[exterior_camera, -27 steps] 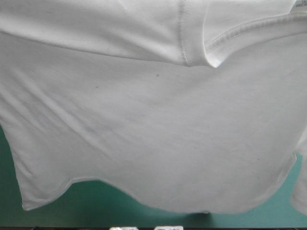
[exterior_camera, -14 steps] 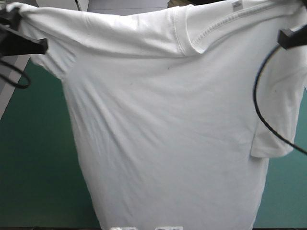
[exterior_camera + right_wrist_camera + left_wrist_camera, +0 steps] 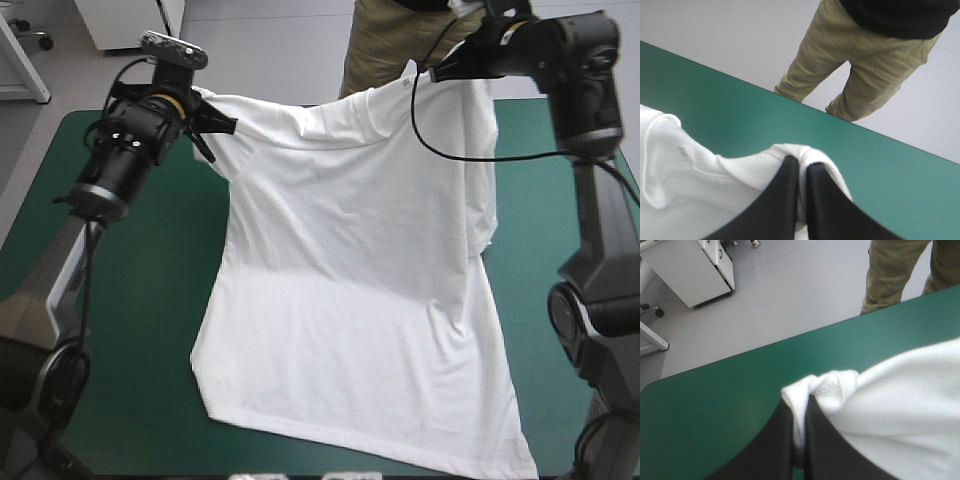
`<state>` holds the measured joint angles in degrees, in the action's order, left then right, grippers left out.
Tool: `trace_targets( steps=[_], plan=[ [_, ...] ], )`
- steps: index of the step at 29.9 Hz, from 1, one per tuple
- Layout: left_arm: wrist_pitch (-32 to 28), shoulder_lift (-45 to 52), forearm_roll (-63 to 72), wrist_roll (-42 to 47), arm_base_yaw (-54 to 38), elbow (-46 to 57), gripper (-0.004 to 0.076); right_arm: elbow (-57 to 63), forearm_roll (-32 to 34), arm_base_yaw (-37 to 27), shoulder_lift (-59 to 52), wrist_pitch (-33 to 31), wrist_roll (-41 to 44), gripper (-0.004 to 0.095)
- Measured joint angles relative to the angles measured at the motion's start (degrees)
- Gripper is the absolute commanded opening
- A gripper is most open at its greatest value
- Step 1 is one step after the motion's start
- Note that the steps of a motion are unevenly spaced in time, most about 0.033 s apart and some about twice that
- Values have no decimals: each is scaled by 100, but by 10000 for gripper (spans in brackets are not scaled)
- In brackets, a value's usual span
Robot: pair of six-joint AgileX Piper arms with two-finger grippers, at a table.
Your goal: Fold the cloth
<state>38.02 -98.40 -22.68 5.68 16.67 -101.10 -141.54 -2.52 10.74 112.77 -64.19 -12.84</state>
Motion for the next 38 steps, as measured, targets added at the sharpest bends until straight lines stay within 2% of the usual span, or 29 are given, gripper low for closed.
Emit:
trace_targets(
  steps=[6, 11, 14, 18, 20, 21, 23, 27, 28, 29, 31, 38],
  plan=[
    [-452, -860, -75, 39, -5, 30, -9, -27, -146, 0, 1274, 636, 21, -17],
    [-650, -1146, -75, 232, -148, 30, -8, -140, -285, 0, 1936, 751, 61, 21],
    [-680, -1301, 33, 277, -294, 30, -8, -157, -291, -20, 2163, 765, 127, 179],
    [-683, -1454, 478, 282, -456, 30, -4, -158, -433, -161, 2241, 723, 185, 514],
    [-736, -1486, 613, 247, -481, 30, 34, -176, -592, -285, 2236, 676, 188, 636],
    [-754, -1486, 662, 208, -481, 30, 80, -177, -639, -347, 2224, 654, 202, 655],
    [-754, -1486, 751, 54, -481, -1, 207, -177, -705, -454, 2173, 595, 241, 650],
    [-359, -1486, 798, -247, -481, -256, 592, -177, -712, -557, 1921, 481, 277, 626],
    [-176, -1486, 809, -330, -481, -382, 636, -177, -718, -564, 1786, 462, 277, 621],
    [54, -1486, 814, -356, -481, -478, 655, -177, -718, -564, 1682, 434, 277, 612],
    [604, -1464, 850, -426, -481, -730, 641, -177, -718, -566, 1396, 331, 277, 585],
    [1983, -574, 1374, -823, -481, -941, 519, -208, -730, -570, 386, -499, 213, 485]
  ],
)
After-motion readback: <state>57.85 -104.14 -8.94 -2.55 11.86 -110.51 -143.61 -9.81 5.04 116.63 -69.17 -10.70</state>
